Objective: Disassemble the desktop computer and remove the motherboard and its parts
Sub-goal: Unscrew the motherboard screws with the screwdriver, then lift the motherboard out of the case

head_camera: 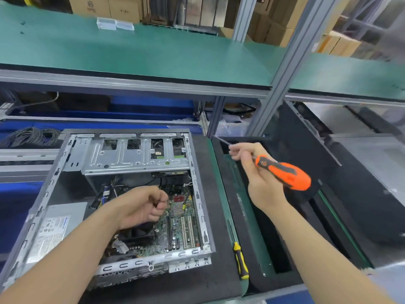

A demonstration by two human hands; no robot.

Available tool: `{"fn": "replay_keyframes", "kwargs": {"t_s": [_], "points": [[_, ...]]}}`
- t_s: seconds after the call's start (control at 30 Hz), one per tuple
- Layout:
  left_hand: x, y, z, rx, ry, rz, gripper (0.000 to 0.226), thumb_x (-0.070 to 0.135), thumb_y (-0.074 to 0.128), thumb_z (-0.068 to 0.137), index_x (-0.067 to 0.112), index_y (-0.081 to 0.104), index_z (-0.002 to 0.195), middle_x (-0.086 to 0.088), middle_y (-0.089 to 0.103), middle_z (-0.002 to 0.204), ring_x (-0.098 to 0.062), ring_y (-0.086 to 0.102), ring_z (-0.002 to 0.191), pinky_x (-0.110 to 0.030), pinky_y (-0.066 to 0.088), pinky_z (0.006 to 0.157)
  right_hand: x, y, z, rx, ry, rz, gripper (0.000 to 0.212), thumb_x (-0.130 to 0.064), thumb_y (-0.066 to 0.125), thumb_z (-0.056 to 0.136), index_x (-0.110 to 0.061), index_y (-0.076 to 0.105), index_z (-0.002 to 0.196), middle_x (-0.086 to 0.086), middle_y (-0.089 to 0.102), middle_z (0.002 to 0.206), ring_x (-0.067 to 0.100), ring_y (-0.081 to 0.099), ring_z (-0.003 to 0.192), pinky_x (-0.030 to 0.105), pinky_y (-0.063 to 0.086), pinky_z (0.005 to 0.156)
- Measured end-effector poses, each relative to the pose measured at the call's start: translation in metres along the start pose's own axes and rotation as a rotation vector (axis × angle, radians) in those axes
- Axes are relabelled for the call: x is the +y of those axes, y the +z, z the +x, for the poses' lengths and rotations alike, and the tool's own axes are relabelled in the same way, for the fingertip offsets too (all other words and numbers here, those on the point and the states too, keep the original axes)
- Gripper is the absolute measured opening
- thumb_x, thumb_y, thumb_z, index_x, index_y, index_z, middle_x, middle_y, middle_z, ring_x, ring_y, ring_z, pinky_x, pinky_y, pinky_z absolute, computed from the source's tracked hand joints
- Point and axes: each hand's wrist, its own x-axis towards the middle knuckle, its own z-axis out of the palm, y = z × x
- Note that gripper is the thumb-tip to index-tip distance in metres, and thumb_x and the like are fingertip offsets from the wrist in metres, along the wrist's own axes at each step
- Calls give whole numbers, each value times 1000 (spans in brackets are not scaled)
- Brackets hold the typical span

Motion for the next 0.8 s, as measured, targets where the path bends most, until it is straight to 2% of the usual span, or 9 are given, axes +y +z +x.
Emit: {"fn": "replay_keyframes", "kwargs": {"t_s": [0.07, 0.13, 0.2, 0.27, 0.33, 0.47, 0.67, 0.73, 0.8], "points": [[-1, 6, -4, 13, -6, -76, 20, 2, 39, 98, 8, 48, 81, -6, 42, 68, -15, 30, 57, -23, 29, 49, 29, -2, -29, -126, 259, -10, 18, -28, 55, 103, -27, 72, 108, -14, 71, 110, 19, 67, 109, 25, 53, 91], [1, 14, -8, 40, 6, -153, 17, 4, 40, 102, 7, 50, 88, -5, 43, 70, -14, 33, 56, -22, 32, 46, 56, 1, -58, -377, 447, -104, 26, -28, 58, 99, -40, 70, 120, -23, 69, 107, 10, 65, 104, 20, 49, 85], [4, 24, -11, 63, 34, -208, 16, 4, 40, 103, 7, 50, 92, -5, 44, 71, -13, 35, 55, -21, 34, 45, 85, 6, -85, -634, 271, -328, 36, -7, 50, 99, -31, 62, 124, -21, 61, 126, -1, 57, 118, 23, 45, 96], [8, 38, -14, 75, 65, -236, 16, 1, 40, 101, 7, 50, 91, -5, 46, 72, -13, 38, 55, -21, 37, 46, 105, 16, -100, -780, 148, -430, 27, 4, 43, 96, -18, 54, 107, -7, 47, 151, 8, 39, 144, 22, 33, 114], [13, 56, -16, 84, 87, -278, 16, 0, 39, 100, 8, 51, 92, -5, 48, 72, -14, 40, 56, -22, 39, 47, 120, 25, -108, -858, 70, -483, 22, 5, 42, 95, -12, 53, 106, -2, 38, 161, 15, 30, 151, 17, 22, 118], [20, 99, -13, 112, 118, -340, 20, 6, 37, 103, 5, 57, 100, -6, 51, 74, -15, 43, 59, -23, 40, 49, 127, 35, -115, -902, 77, -448, 32, 5, 45, 93, -8, 56, 120, -2, 32, 165, 17, 28, 152, 15, 20, 118], [15, 152, 5, 233, 172, -349, 29, -8, 34, 101, -2, 60, 111, -9, 56, 73, -17, 49, 58, -23, 45, 51, 117, 33, -115, -900, 9, -400, 42, 8, 45, 86, -5, 55, 124, 3, 30, 167, 23, 37, 141, 32, 33, 117], [10, 170, 15, 257, 168, -339, 34, -12, 31, 98, -4, 61, 112, -12, 59, 76, -17, 53, 59, -23, 48, 53, 115, 24, -109, -796, 118, -309, 57, 12, 43, 83, -10, 56, 134, 1, 41, 160, 20, 42, 136, 32, 35, 116], [6, 190, 31, 267, 174, -305, 36, -17, 29, 97, -5, 60, 112, -16, 62, 82, -18, 57, 62, -22, 52, 54, 115, 7, -100, -546, 369, -198, 54, 9, 45, 87, -19, 63, 129, -1, 64, 134, 13, 56, 120, 24, 43, 105]]}}
